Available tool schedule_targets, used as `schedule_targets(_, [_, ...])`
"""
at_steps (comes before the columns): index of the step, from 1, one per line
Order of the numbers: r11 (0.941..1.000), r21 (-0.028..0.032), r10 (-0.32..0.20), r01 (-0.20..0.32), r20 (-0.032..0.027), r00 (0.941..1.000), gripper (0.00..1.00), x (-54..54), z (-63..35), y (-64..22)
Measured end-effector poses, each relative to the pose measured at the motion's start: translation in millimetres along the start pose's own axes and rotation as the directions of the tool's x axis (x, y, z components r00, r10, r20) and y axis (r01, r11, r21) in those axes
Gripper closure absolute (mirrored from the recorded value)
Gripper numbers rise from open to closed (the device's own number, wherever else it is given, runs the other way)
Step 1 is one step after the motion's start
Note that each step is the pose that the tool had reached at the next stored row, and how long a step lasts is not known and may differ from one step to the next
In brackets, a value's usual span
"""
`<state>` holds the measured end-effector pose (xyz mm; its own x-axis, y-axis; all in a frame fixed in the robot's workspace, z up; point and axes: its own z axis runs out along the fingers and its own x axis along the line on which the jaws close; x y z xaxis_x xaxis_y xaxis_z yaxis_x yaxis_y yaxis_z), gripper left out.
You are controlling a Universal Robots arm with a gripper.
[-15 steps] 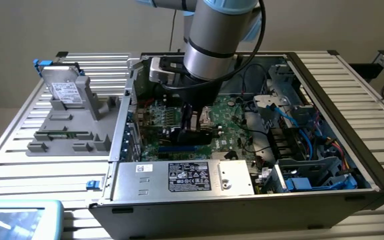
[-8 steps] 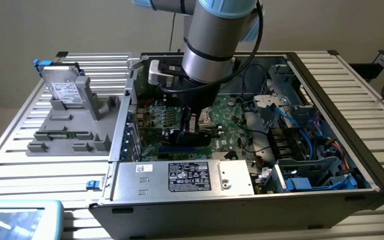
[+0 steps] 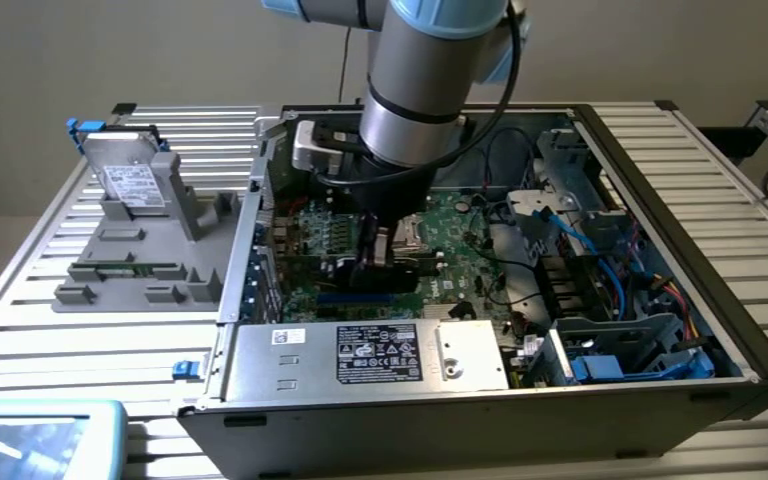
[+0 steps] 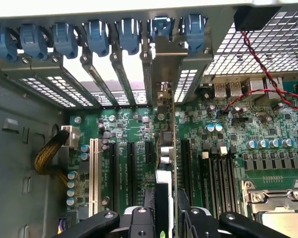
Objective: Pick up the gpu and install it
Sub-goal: 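Insert the gpu into the slot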
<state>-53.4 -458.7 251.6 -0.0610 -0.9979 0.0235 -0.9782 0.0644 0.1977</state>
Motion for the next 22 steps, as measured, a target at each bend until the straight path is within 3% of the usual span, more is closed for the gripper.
schedule_targets(22, [1.0,0.0002,0.001,-0.001,-0.0023,1.0,0.72,-2.1,4.0,2.2])
